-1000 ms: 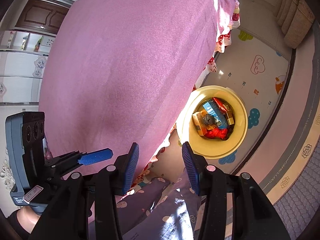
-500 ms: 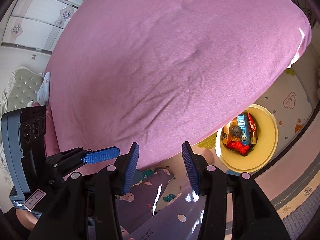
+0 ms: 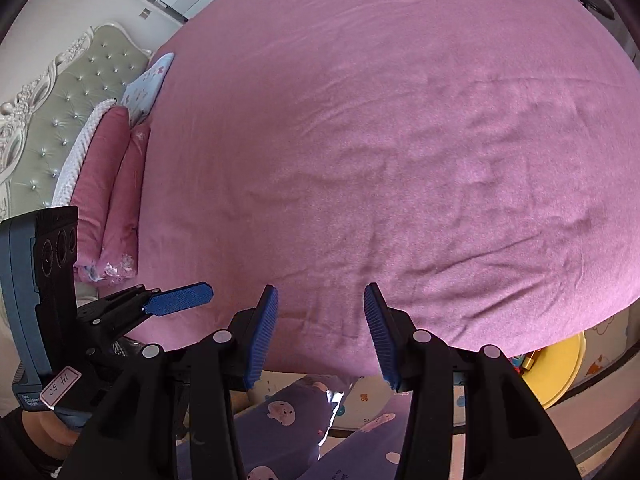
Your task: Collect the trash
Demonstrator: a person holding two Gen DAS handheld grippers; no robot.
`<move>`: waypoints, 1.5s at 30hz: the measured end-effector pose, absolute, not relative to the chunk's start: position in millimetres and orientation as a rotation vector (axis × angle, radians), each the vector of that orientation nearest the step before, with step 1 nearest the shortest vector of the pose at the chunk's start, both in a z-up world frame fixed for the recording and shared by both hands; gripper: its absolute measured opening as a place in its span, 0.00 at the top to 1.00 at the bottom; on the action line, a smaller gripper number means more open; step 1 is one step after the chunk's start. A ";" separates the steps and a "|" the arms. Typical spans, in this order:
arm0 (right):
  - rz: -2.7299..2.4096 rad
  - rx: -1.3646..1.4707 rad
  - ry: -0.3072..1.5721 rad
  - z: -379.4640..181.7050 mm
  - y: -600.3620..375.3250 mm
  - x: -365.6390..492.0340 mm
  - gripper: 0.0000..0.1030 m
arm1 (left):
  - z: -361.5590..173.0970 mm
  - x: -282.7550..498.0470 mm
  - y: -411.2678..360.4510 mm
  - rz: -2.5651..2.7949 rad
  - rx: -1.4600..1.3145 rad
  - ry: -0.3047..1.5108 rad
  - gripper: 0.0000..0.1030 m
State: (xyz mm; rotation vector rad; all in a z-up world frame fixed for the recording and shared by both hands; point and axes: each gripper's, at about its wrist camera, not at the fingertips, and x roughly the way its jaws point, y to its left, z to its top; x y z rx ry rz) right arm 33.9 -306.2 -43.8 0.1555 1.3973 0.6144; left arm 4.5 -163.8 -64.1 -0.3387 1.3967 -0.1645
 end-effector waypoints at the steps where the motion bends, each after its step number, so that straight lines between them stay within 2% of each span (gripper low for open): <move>1: 0.627 0.137 1.378 -37.9 -297.9 33.8 0.56 | -58.5 1.5 -152.6 -0.146 -0.346 1.379 0.21; 4: 0.655 0.096 1.301 -15.6 -278.2 32.7 0.55 | -40.5 -5.9 -124.5 -0.074 -0.341 1.312 0.20; 8: 0.658 0.026 1.187 16.6 -259.8 30.0 0.44 | -13.3 -18.2 -99.1 -0.004 -0.325 1.228 0.16; 11: 0.672 -0.021 1.116 37.0 -250.5 24.5 0.38 | 9.3 -28.3 -85.8 0.062 -0.294 1.157 0.11; 12: 0.675 -0.038 1.093 43.6 -247.7 22.2 0.35 | 16.2 -30.6 -83.1 0.090 -0.277 1.130 0.04; 15: 0.669 -0.085 1.016 59.8 -242.3 14.3 0.24 | 35.3 -39.9 -73.2 0.165 -0.243 1.042 0.04; 19: 0.671 -0.103 0.954 73.9 -239.6 5.8 0.17 | 50.1 -49.5 -54.4 0.219 -0.292 0.991 0.04; 40: 0.658 -0.006 0.948 76.9 -248.6 0.2 0.13 | 68.9 -69.3 -48.7 0.200 -0.337 0.920 0.04; 45: 0.663 -0.011 0.934 80.3 -252.1 -1.4 0.13 | 75.7 -68.5 -53.7 0.228 -0.274 0.911 0.04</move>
